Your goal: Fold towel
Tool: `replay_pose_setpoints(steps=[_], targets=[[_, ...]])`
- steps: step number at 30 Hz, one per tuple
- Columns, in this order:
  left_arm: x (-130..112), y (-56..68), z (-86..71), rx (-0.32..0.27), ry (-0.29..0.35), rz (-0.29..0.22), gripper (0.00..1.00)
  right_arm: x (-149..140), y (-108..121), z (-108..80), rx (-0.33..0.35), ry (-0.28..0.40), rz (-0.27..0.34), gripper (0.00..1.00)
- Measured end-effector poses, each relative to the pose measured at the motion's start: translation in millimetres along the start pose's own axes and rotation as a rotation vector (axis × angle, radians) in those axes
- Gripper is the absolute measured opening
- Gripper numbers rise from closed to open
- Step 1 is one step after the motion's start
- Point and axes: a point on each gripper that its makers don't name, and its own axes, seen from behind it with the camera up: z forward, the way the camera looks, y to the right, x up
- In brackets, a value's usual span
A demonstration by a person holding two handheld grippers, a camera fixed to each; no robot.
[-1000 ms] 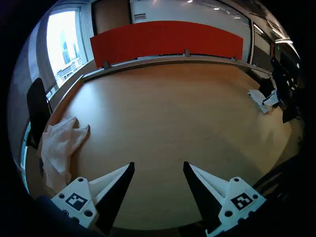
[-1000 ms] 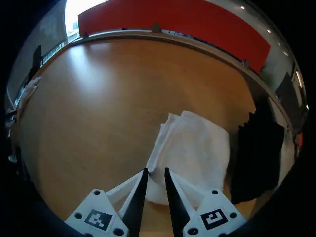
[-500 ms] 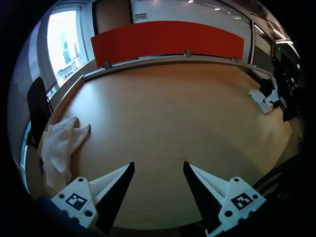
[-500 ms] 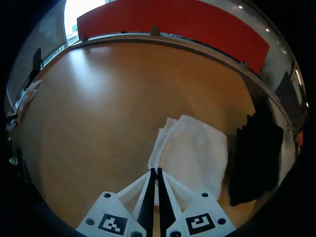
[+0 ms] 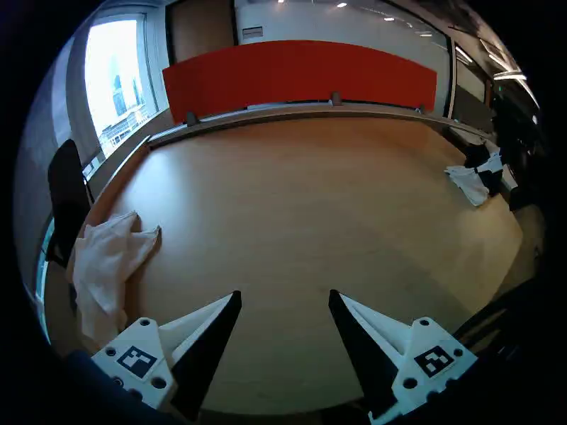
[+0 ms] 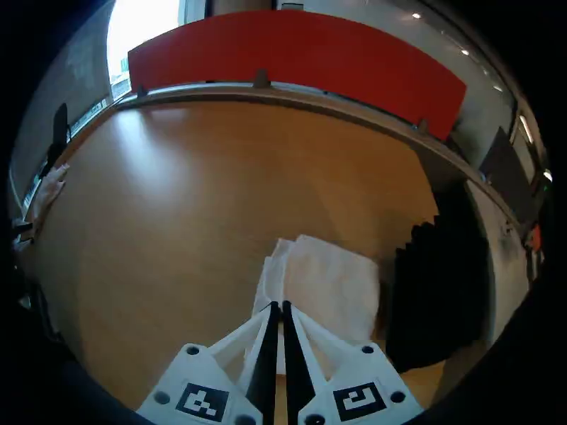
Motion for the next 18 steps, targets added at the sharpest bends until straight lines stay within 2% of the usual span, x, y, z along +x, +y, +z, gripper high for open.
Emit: replay_pose_setpoints(steps=[9, 18], targets=[[4.4, 0.7, 0.0, -0.006, 0.013, -0.001, 0.91, 29.0, 14.8, -22.0, -0.023, 0.066, 0.055, 0.04], [6.8, 1.0, 0.1, -0.01, 0.02, 0.004, 0.91, 32.2, 20.1, -35.1, -0.033, 0.083, 0.059, 0.04]])
